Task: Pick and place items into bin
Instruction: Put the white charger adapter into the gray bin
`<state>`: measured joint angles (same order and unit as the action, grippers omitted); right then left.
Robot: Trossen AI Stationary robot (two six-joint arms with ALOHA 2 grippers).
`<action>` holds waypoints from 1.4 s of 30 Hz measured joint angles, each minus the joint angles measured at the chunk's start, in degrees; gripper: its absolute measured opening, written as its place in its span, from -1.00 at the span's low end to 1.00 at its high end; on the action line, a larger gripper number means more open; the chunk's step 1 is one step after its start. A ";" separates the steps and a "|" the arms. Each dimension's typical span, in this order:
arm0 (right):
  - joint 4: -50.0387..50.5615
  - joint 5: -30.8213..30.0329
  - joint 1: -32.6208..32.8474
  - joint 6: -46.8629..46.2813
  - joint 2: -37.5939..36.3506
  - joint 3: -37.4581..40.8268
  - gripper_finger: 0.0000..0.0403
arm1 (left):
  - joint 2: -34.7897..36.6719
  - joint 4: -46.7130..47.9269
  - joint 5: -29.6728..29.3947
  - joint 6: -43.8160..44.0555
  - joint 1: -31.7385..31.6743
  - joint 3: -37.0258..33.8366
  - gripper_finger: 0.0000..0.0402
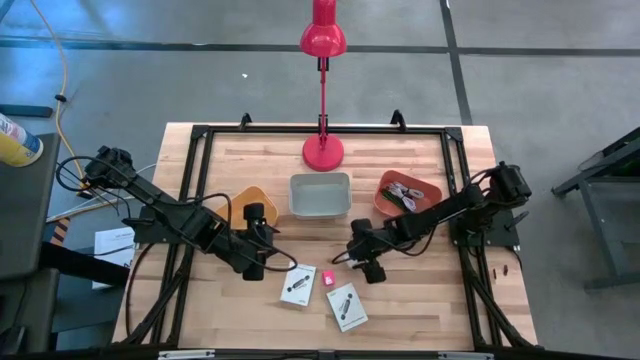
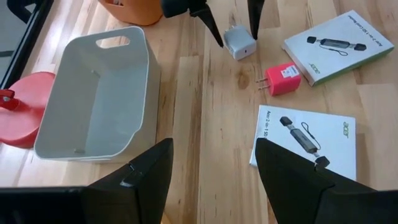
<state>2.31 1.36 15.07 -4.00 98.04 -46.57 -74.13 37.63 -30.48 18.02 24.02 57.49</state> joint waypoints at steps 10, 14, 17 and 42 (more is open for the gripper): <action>0.39 1.12 0.07 -1.10 0.51 0.00 0.12 | 0.00 0.06 -0.30 -1.26 0.01 0.00 0.08; 0.28 1.12 0.07 -1.16 0.63 -0.01 0.13 | 0.00 -0.16 -0.63 -1.27 -0.01 0.00 0.08; 0.44 0.59 -0.03 -2.26 0.63 -0.02 0.14 | 0.00 -0.13 -0.63 -1.27 -0.01 0.00 0.08; 2.55 1.44 -0.11 -6.49 0.59 -0.04 0.01 | 0.00 -0.20 -0.66 -1.25 -0.01 0.00 0.08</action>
<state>4.86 2.80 14.96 -10.49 98.63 -46.61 -74.13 37.43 -31.14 16.78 24.01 57.49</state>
